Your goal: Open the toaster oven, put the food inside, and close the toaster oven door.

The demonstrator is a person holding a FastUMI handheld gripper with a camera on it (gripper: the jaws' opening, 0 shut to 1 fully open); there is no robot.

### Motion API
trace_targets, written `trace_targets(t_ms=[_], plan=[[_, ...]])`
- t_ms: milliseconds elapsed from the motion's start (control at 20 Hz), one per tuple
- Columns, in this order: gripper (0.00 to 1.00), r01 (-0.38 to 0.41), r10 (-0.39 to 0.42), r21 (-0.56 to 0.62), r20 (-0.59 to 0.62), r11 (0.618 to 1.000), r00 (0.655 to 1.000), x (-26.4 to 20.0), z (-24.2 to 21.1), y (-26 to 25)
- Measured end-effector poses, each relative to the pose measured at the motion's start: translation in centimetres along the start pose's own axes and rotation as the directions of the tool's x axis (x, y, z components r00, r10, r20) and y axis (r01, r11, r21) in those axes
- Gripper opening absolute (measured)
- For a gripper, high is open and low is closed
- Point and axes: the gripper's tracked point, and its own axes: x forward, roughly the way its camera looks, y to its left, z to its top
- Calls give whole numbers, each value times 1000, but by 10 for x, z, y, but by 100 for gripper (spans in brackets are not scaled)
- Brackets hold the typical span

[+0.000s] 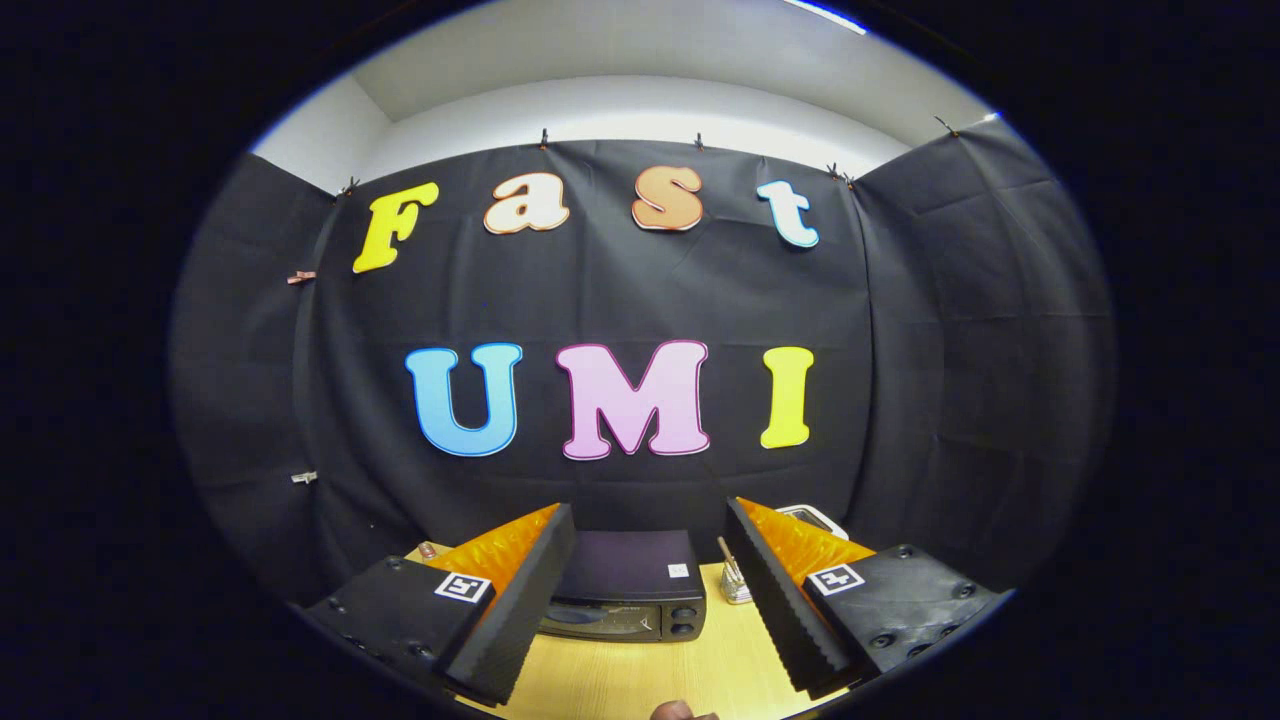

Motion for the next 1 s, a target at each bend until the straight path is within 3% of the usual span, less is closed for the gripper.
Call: trace_targets(t_ms=[350,650,1000], plan=[[99,-36,36,-27,30,999,999,-15,9,-14],[98,50,-50,1,24,999,998,-24,9,-31],[98,89,-88,-7,21,996,996,-32,4,-10]])
